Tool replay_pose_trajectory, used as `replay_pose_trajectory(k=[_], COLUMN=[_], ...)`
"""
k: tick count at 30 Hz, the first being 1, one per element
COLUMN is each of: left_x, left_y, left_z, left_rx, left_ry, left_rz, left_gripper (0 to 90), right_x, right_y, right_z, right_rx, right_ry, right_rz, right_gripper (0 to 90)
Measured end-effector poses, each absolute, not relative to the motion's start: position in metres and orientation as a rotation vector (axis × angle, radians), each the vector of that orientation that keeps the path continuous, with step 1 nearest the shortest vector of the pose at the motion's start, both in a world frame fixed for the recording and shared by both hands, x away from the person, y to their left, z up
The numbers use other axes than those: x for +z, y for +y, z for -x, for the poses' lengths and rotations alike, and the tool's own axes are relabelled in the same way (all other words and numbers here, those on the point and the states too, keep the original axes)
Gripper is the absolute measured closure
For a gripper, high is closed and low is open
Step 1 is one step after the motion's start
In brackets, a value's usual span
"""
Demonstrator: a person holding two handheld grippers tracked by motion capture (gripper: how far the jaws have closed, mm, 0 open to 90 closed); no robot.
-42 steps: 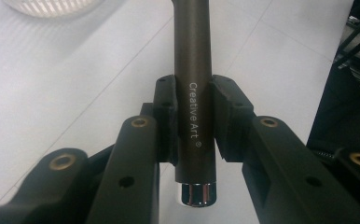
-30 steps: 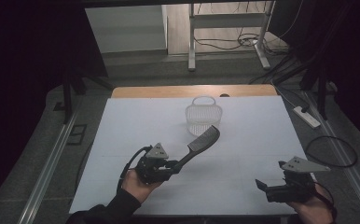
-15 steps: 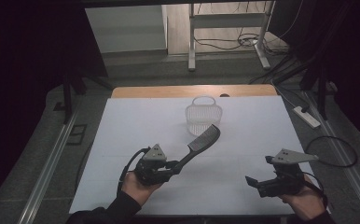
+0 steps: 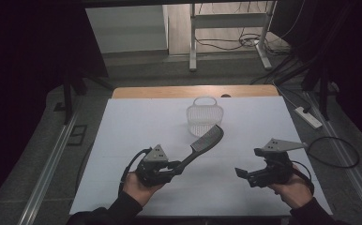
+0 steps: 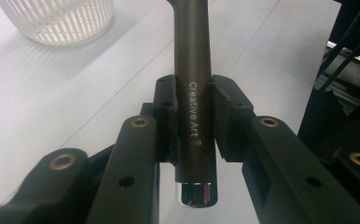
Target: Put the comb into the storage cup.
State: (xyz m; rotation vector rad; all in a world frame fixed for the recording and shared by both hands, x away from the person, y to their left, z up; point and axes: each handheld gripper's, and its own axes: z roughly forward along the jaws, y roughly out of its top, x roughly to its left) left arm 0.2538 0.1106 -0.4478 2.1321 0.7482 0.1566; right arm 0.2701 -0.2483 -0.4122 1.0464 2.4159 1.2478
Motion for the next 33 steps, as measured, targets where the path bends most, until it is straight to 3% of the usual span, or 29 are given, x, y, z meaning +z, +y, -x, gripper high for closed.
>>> replay_pose_trajectory(k=[33], left_x=[-0.445], left_y=[0.11], left_z=[-0.255], left_rx=[0.159], left_ry=[0.717], left_rz=[-2.118], left_gripper=[72.2], right_x=[-0.405], right_y=[-0.205], right_z=[-0.319], right_rx=[1.44], right_ry=[2.467], right_rz=[-1.136], right_gripper=[0.0])
